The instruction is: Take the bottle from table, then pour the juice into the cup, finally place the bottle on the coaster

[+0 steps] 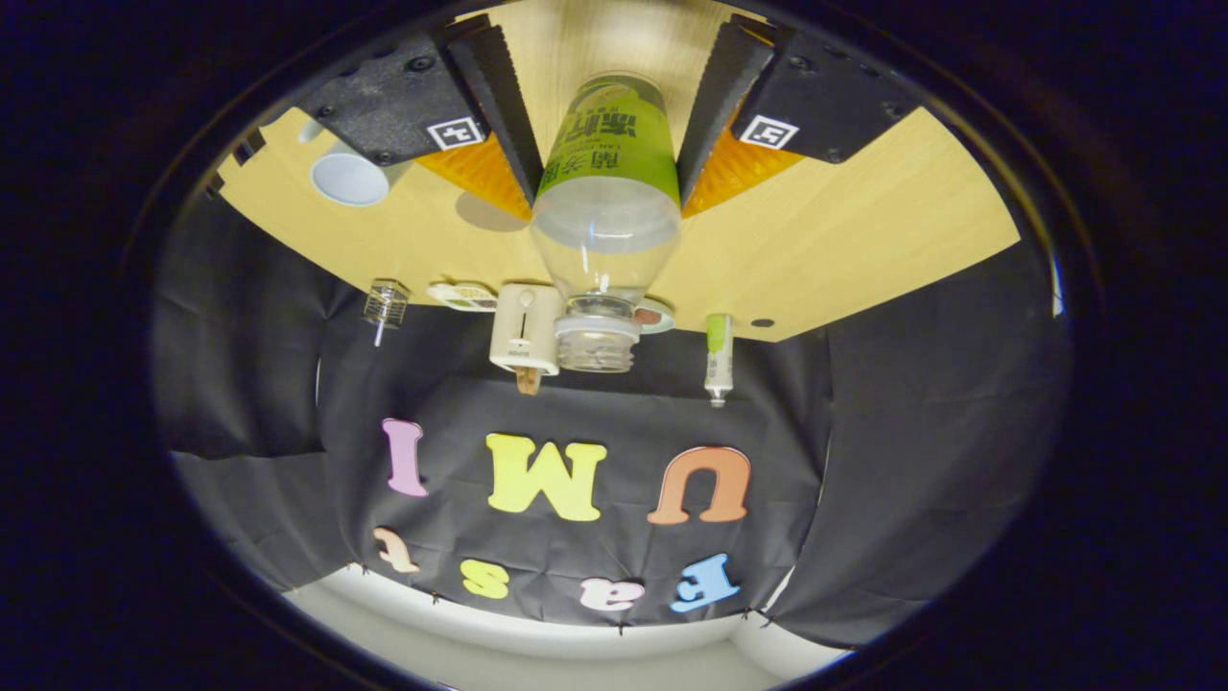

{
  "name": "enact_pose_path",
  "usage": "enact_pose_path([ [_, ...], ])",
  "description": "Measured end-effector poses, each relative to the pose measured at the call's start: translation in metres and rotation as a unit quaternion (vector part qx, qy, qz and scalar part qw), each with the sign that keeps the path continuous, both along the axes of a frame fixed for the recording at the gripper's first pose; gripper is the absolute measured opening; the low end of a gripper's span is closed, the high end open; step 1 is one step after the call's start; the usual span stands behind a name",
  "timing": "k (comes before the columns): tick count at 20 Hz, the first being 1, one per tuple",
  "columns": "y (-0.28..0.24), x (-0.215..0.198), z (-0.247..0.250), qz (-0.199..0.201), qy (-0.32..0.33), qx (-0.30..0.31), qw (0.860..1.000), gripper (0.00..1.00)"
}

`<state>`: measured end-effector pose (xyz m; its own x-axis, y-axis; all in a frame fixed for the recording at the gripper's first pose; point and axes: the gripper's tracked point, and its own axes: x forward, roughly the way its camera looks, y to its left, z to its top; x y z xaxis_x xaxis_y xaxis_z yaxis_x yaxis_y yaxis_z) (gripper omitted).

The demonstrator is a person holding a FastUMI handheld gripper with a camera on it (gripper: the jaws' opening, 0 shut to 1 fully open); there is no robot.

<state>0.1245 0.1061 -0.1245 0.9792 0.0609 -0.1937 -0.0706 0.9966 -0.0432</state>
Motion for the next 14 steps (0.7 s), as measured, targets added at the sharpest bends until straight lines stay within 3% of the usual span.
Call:
enact_pose_path([
  [10,0.001,-0.016,0.028,0.032,-0.011,0.137,0.99,0.81],
  [14,0.001,-0.016,0.043,0.044,-0.013,0.216,0.975,0.8],
])
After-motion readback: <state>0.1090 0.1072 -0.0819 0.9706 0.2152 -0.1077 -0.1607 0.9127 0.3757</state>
